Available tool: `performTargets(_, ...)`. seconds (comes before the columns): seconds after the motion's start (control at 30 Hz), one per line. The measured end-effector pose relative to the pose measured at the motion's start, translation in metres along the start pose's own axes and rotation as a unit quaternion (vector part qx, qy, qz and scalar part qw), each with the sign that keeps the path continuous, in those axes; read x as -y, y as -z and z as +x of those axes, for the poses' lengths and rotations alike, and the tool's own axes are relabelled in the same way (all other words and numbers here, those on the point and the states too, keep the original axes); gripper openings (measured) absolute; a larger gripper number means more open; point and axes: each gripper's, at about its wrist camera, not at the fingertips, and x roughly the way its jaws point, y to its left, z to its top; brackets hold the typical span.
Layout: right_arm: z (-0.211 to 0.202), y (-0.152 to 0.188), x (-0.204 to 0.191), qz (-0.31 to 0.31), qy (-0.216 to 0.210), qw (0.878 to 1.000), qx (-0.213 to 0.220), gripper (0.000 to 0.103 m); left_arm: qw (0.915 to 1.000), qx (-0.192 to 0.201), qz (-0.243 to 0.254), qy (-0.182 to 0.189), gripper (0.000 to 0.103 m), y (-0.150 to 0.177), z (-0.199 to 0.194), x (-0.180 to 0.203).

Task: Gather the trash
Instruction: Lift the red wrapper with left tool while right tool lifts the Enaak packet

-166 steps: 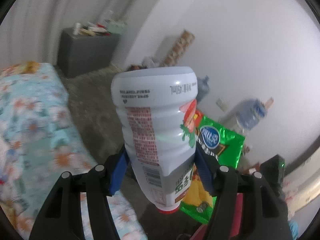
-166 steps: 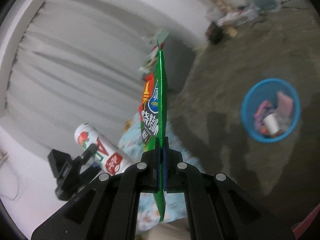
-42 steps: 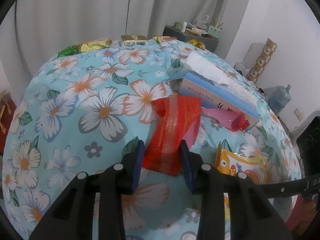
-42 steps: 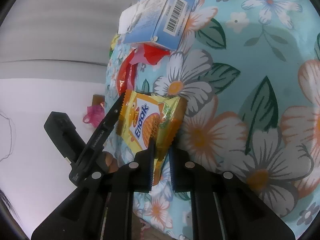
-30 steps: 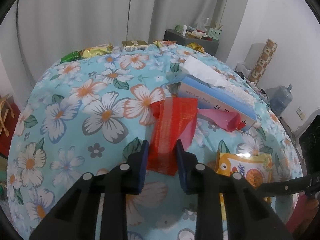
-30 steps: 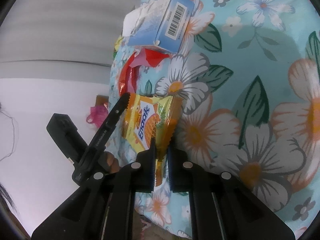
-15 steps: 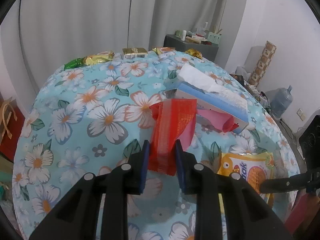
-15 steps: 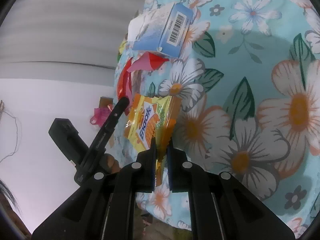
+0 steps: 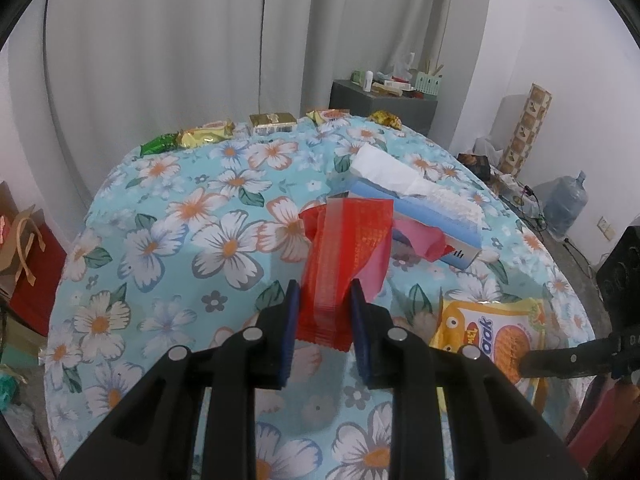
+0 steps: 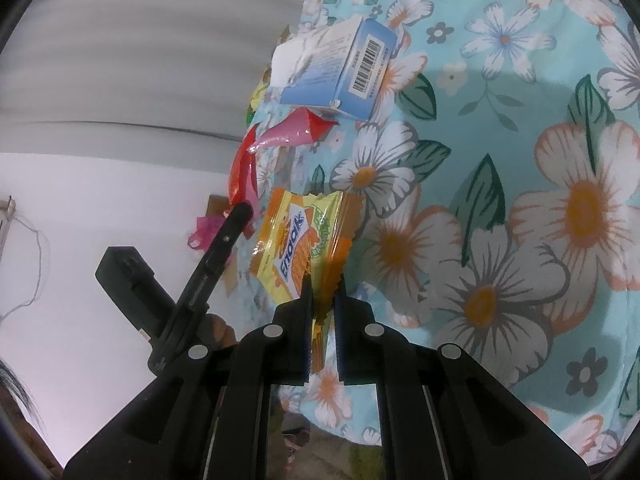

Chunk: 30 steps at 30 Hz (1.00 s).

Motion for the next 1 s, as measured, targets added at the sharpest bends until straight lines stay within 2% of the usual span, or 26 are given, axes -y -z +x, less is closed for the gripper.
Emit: performTargets(1.0,-0.019,0.007,0.003,-0.018,-0.041,0.998,0.032,0.008,0.9972,0.06,0.039,-0.022,0.023,-0.01,-0.066,0.031)
